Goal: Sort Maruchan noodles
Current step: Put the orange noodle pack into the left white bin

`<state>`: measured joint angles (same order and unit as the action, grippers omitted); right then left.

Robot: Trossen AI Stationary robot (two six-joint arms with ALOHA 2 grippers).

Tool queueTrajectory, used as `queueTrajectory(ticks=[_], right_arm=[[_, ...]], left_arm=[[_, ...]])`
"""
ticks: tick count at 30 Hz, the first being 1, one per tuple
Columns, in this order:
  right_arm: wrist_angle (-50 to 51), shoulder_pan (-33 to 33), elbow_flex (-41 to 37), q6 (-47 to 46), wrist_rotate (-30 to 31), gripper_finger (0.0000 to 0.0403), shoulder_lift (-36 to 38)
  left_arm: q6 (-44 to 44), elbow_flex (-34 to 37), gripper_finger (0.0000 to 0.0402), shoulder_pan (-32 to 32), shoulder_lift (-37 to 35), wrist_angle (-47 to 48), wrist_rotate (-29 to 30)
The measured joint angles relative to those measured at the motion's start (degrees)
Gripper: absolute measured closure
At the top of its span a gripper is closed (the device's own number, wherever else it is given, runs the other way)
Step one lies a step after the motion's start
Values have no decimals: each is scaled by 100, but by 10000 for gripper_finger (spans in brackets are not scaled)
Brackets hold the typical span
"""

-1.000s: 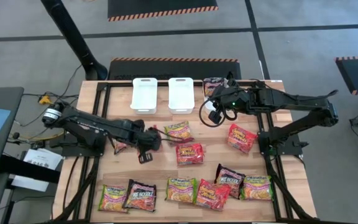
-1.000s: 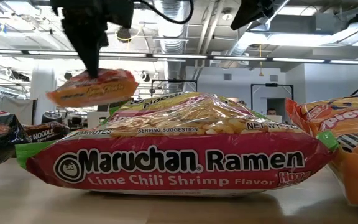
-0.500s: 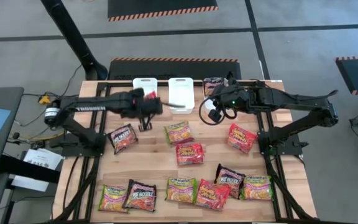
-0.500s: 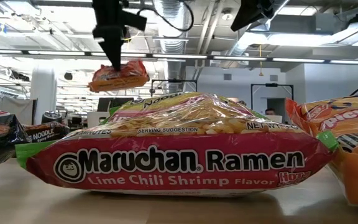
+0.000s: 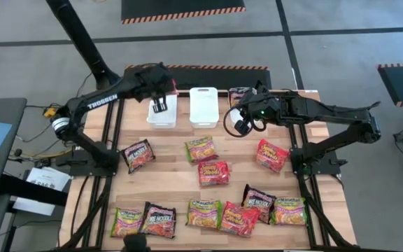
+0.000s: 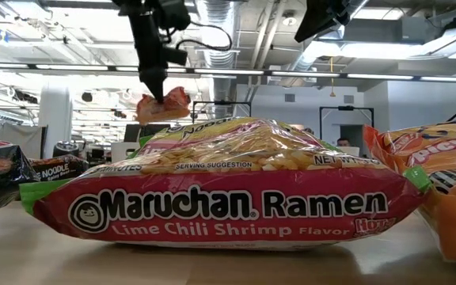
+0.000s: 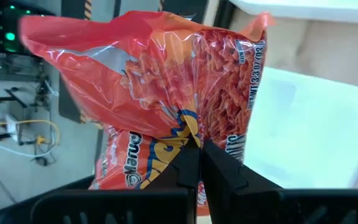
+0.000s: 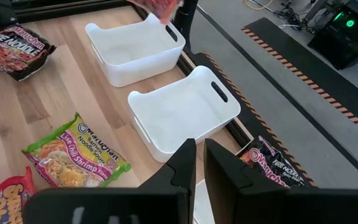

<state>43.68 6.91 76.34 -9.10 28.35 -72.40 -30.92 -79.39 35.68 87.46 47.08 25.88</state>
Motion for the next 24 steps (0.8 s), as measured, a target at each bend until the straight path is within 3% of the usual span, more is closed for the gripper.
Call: queueTrajectory(ticks=[9, 24], right_arm=[[2, 1, -2, 0, 5, 346, -2], [4, 1, -2, -142, 18, 346, -2]], left_arm=[[-664, 0, 401, 608, 608, -186, -422], [-837, 0, 401, 769, 1276, -443, -450]])
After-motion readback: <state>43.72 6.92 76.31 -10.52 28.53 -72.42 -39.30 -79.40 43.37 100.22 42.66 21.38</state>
